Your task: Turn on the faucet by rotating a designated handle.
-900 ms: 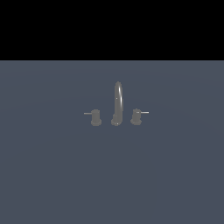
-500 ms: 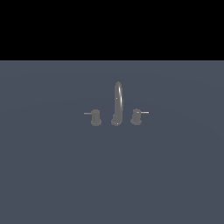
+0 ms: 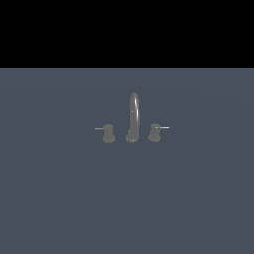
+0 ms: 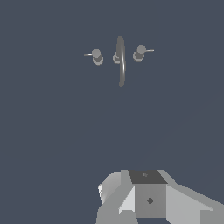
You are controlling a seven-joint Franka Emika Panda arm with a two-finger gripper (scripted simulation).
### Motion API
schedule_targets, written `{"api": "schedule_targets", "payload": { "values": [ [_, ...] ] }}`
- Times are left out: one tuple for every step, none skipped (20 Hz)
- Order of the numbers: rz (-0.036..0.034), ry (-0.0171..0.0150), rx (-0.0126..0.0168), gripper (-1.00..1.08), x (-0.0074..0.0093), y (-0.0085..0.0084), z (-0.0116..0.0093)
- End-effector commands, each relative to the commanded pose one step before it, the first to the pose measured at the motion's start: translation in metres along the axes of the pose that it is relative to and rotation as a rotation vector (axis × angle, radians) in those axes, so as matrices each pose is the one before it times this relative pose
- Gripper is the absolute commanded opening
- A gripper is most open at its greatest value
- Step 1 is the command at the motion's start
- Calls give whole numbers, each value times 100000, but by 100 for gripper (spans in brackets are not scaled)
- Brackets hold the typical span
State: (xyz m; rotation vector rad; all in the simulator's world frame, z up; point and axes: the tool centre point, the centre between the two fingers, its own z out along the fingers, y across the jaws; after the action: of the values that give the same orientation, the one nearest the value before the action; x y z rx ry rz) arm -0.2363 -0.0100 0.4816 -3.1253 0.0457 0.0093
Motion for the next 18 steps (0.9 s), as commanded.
{"api": "schedule_targets", "payload": {
  "values": [
    [1793, -27, -50, -100, 582, 77, 118],
    [1010, 7, -21, -100, 325, 31, 64],
    [1122, 7, -23, -100, 361, 32, 74],
    [1221, 9, -27, -100, 395, 33, 85],
    [1339, 11, -31, -100, 435, 34, 98],
    [1463, 12, -34, -100, 477, 32, 113],
    [1595, 13, -35, -100, 520, 29, 131],
    [1722, 15, -38, -100, 563, 25, 150],
    [1850, 17, -40, -100, 606, 19, 172],
    [1979, 18, -43, -100, 649, 11, 196],
    [2110, 20, -45, -100, 692, 2, 222],
    [2241, 22, -47, -100, 735, -8, 251],
    [2369, 24, -49, -100, 777, -22, 283],
    [2501, 26, -50, -100, 818, -37, 318],
    [2579, 27, -50, -100, 842, -54, 349],
    [2583, 28, -49, -100, 841, -69, 371],
    [2581, 29, -48, -100, 836, -85, 392],
    [2579, 29, -46, -100, 831, -100, 413]
  ]
}}
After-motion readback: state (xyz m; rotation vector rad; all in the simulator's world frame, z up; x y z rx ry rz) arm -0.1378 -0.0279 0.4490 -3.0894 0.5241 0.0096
